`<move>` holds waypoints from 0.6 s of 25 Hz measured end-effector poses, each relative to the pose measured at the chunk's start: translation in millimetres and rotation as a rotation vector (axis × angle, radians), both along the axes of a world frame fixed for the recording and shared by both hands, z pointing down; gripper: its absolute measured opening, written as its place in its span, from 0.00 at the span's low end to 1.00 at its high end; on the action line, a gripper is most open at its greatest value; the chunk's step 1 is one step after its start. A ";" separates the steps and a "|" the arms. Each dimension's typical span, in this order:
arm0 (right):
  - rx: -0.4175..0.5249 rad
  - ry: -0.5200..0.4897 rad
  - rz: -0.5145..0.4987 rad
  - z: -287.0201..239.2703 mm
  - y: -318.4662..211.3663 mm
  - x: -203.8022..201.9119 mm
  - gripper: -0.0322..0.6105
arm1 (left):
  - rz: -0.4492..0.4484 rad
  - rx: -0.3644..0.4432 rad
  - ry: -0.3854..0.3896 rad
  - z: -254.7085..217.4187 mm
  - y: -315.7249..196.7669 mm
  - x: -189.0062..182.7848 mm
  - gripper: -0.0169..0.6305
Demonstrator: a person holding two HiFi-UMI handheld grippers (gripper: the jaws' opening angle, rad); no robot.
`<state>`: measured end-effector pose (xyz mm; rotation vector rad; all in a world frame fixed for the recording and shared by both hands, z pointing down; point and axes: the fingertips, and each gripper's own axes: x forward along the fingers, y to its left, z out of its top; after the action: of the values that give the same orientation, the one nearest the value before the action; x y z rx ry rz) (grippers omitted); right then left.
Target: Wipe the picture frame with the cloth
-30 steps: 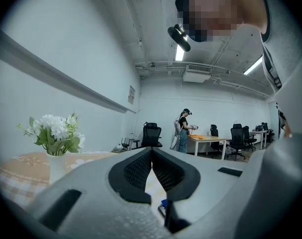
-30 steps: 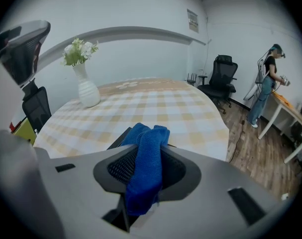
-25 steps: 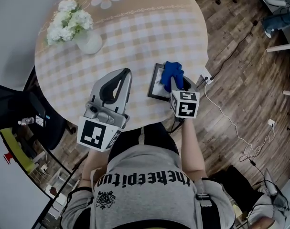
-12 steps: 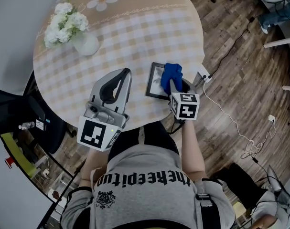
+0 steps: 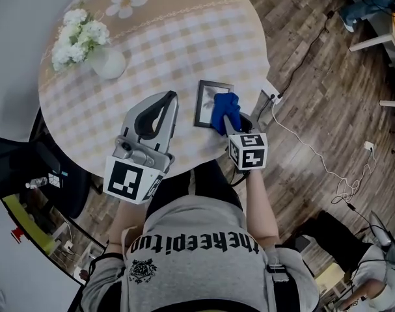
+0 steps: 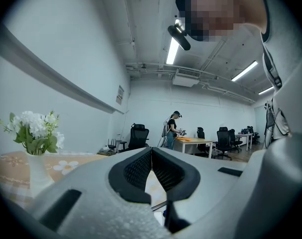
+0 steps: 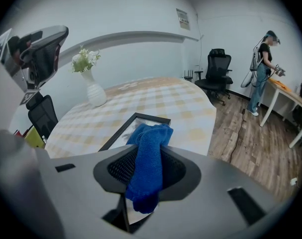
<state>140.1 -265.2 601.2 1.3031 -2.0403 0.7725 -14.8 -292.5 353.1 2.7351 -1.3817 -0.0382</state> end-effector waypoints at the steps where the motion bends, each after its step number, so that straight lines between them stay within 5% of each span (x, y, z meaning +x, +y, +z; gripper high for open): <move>1: -0.001 -0.002 -0.005 0.1 3.4 -0.3 0.23 | 0.007 0.001 0.001 -0.3 0.6 1.2 0.05; 15: 0.043 -0.128 -0.061 2.6 0.5 -48.2 0.23 | -0.031 0.002 0.000 -2.0 10.9 -22.9 0.05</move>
<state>91.9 -264.7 603.8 1.2374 -2.1979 0.8064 -37.7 -281.7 351.1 2.7159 -1.4247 -0.0410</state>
